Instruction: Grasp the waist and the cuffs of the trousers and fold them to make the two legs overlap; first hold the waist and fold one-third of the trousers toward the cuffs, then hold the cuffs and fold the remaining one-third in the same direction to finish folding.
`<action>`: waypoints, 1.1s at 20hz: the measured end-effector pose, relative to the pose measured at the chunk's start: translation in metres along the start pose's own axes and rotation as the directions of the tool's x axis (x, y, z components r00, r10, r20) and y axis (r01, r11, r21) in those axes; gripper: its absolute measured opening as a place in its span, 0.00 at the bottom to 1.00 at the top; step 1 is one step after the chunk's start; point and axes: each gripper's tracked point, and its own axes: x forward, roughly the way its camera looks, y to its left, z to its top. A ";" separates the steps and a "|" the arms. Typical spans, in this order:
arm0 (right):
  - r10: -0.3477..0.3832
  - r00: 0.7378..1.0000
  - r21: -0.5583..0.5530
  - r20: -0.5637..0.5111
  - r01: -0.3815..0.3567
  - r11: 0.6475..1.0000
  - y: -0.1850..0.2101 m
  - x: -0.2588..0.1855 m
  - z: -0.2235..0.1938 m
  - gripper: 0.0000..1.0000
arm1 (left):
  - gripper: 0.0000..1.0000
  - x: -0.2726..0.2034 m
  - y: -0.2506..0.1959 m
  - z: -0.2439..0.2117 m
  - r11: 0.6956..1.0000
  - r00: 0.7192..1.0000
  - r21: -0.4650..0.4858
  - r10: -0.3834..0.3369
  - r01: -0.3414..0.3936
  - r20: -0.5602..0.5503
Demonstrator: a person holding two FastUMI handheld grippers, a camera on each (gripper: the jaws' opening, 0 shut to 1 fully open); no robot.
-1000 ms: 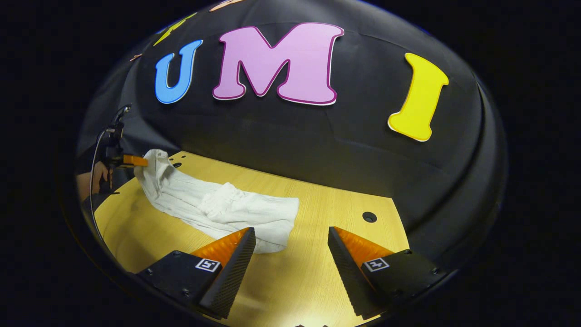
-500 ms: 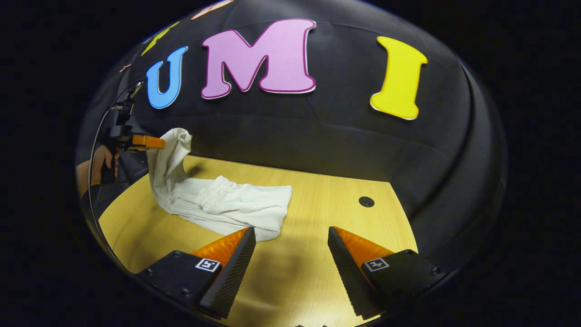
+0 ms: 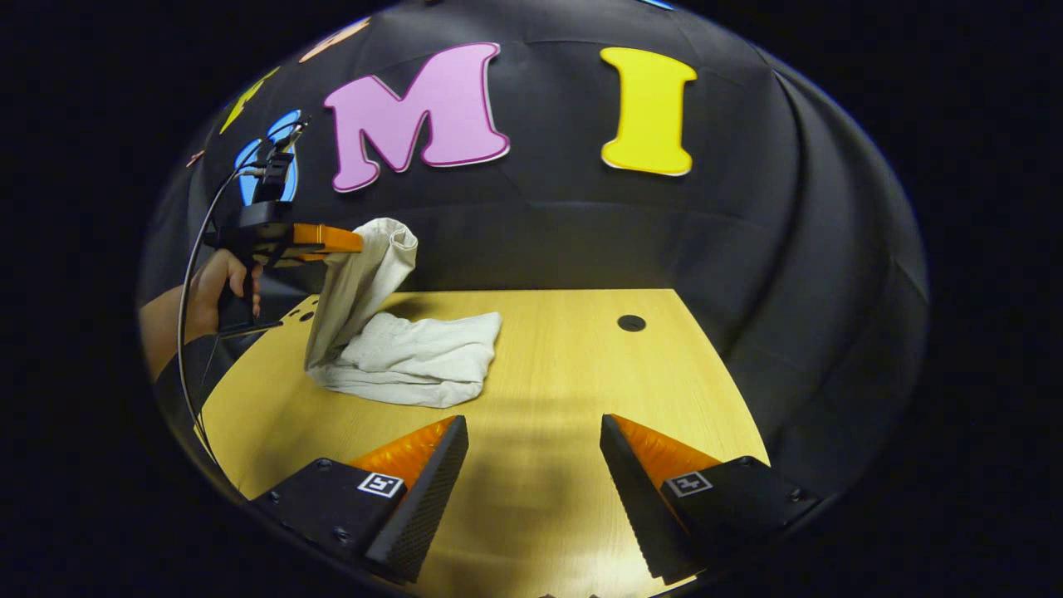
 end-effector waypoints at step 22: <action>-0.008 0.983 -0.012 0.185 0.010 1.000 -0.017 -0.139 0.002 0.98 | 0.96 -0.212 -0.066 -0.070 0.989 0.986 0.087 0.107 -0.119 0.131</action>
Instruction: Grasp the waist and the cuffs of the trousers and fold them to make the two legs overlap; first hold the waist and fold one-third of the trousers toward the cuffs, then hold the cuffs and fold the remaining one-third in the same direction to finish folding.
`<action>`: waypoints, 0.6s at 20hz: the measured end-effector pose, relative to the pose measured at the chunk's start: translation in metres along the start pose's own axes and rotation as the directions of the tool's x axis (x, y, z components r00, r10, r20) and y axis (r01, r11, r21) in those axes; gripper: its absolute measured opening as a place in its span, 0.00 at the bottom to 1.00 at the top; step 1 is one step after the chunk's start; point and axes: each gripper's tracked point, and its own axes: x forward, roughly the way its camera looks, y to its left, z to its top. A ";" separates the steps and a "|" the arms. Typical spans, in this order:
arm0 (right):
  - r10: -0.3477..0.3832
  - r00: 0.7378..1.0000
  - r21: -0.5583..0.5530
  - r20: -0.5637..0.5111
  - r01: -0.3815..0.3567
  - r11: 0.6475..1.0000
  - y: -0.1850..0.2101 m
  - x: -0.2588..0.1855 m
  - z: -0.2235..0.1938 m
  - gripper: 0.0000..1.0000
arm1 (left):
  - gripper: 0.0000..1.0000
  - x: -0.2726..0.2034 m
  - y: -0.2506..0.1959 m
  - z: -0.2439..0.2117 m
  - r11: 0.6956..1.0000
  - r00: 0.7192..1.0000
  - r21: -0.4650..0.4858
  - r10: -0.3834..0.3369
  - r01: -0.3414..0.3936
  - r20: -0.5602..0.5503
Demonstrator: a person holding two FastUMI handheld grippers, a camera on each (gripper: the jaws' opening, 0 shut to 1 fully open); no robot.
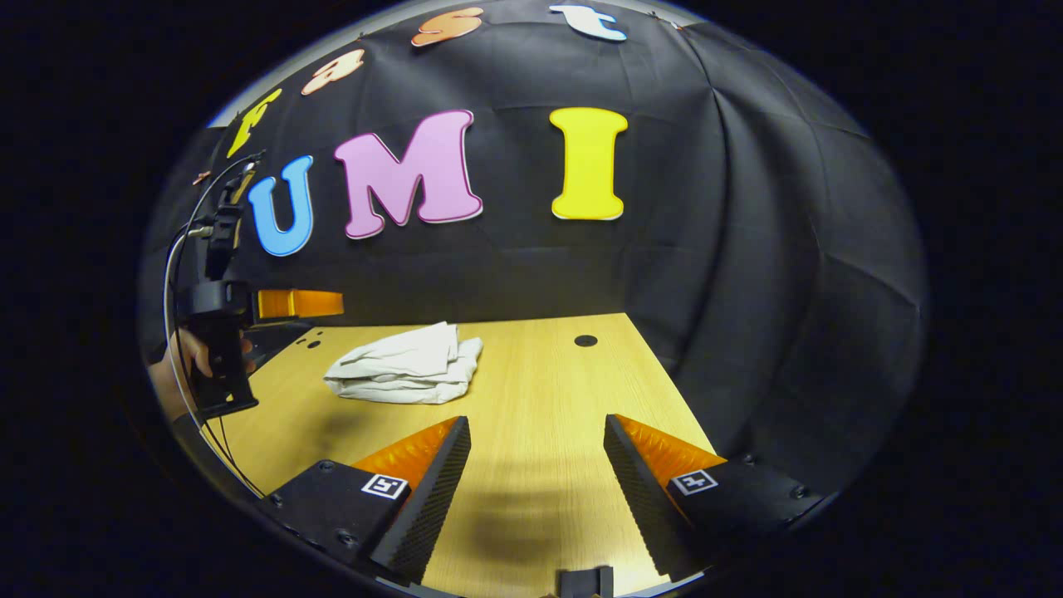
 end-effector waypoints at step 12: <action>0.034 0.992 0.015 0.120 -0.036 0.999 0.042 -0.119 0.029 0.99 | 0.97 -0.207 0.055 -0.012 0.993 0.986 0.011 0.117 -0.119 0.120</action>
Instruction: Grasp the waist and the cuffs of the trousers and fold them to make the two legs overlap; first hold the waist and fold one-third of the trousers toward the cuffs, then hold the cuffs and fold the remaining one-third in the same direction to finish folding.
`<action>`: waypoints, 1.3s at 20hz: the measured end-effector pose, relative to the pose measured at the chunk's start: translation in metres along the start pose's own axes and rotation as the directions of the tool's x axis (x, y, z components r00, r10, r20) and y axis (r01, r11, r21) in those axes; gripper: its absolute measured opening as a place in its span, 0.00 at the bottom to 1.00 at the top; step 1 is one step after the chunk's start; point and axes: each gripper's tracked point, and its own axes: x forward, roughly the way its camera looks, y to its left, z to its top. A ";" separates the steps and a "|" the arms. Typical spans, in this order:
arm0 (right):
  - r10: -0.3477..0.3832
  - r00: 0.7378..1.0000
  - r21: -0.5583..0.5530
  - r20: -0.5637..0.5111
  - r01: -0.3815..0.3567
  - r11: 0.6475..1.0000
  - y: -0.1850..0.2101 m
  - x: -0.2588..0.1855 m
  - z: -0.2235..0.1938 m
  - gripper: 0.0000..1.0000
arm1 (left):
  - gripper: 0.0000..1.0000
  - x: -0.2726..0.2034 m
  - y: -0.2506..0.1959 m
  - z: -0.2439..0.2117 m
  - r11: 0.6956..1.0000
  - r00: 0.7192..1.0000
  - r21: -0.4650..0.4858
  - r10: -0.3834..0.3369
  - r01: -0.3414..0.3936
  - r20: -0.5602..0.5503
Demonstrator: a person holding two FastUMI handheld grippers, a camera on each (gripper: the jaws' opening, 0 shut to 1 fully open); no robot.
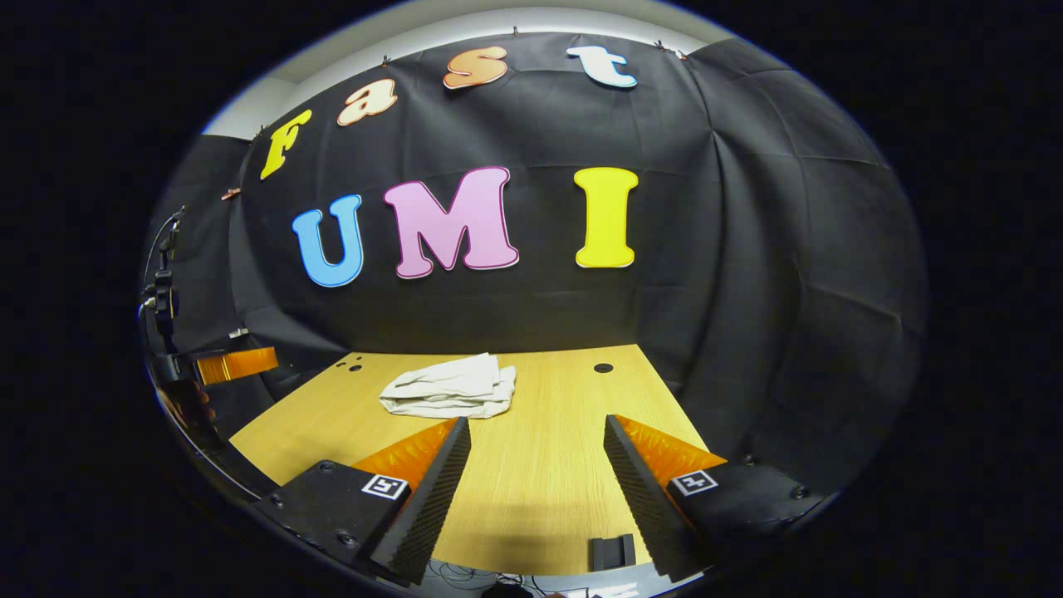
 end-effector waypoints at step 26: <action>0.044 0.998 -0.105 0.045 -0.039 0.994 0.008 -0.009 0.021 0.99 | 0.97 -0.092 0.054 -0.048 0.988 0.987 -0.012 0.151 -0.152 -0.063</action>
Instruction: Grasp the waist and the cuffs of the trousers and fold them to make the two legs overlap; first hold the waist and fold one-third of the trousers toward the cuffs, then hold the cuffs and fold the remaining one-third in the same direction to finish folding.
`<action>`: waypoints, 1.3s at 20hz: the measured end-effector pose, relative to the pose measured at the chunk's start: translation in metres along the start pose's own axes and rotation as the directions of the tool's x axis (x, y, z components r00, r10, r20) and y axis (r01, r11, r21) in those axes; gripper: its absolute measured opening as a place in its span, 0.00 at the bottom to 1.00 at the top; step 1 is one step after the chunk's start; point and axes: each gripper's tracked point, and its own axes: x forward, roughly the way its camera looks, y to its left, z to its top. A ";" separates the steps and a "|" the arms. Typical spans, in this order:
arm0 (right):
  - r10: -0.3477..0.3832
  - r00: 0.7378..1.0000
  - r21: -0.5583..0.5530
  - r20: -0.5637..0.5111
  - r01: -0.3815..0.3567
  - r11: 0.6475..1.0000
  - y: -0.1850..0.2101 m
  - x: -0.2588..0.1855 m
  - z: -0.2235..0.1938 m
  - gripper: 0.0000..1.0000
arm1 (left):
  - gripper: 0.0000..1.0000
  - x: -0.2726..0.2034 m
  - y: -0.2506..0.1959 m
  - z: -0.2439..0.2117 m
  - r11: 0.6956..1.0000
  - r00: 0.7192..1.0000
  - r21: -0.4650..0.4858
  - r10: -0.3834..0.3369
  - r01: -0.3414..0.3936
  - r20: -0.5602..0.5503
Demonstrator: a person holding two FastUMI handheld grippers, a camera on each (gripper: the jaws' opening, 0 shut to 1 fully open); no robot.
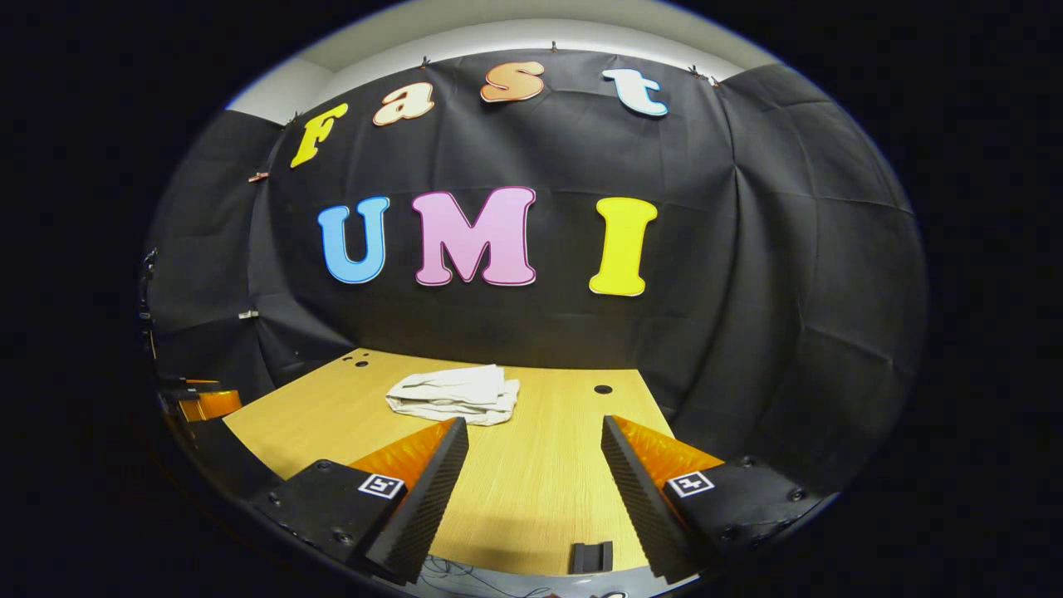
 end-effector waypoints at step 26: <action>0.014 0.998 0.044 -0.055 -0.011 0.999 -0.021 0.022 -0.016 0.98 | 0.97 0.044 -0.061 0.026 0.983 0.994 0.151 -0.111 0.108 0.014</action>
